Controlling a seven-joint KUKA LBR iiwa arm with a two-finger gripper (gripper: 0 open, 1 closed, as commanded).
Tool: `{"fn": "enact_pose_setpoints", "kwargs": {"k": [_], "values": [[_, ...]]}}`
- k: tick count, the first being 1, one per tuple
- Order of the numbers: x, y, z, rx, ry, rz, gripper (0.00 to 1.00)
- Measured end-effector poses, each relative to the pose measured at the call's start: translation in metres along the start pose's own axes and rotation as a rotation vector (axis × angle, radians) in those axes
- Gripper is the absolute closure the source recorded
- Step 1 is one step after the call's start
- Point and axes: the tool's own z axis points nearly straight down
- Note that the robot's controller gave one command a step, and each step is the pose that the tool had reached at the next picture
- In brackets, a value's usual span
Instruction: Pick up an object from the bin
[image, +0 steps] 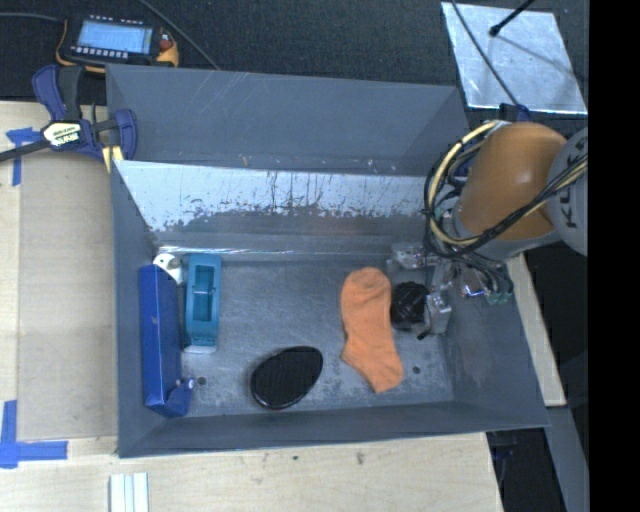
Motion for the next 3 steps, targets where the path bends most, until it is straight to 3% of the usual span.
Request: {"fn": "enact_pose_setpoints", "kwargs": {"k": [1,2,3], "values": [[-0.0110,0.0288,0.0007,0.000,-0.002,-0.181,1.00],[-0.0110,0.0288,0.0007,0.001,-0.002,-0.181,0.00],[-0.0110,0.0288,0.0007,0.001,-0.002,-0.182,0.00]]}}
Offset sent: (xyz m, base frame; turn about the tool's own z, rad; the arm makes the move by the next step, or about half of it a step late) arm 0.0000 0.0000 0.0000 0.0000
